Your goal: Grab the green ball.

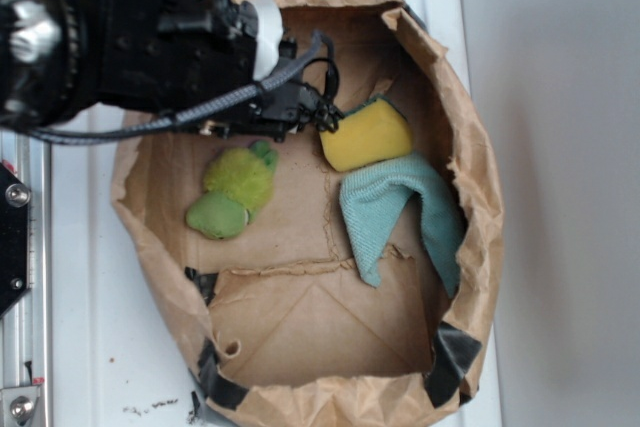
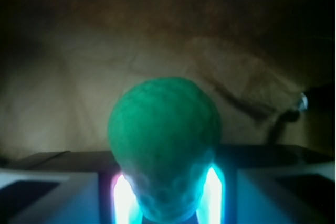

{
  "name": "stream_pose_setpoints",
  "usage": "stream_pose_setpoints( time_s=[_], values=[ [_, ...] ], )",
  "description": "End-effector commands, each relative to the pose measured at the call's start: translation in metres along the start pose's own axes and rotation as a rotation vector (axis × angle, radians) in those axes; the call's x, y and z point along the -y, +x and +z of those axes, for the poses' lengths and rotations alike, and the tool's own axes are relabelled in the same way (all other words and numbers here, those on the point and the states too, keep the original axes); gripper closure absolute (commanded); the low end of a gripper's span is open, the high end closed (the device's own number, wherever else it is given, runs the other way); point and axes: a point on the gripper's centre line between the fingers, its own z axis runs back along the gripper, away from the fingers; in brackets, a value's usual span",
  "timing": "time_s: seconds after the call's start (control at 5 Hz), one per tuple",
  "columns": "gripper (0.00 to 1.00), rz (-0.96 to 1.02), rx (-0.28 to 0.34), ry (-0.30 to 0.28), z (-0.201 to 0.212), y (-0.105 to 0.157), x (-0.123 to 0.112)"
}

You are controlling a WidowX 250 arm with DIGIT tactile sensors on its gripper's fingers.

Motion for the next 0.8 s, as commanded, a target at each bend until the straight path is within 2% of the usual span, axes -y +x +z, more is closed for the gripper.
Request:
stream_pose_setpoints(
  time_s=[0.0,0.2,0.4,0.6],
  values=[
    [1.00,-0.282,-0.041,-0.247,0.063,-0.016,0.024],
    [1.00,-0.452,-0.090,-0.283,0.071,-0.026,0.039],
    [1.00,-0.619,-0.137,-0.231,0.080,-0.032,0.054],
    [1.00,-0.739,-0.153,-0.128,0.085,-0.034,0.064]
  ],
)
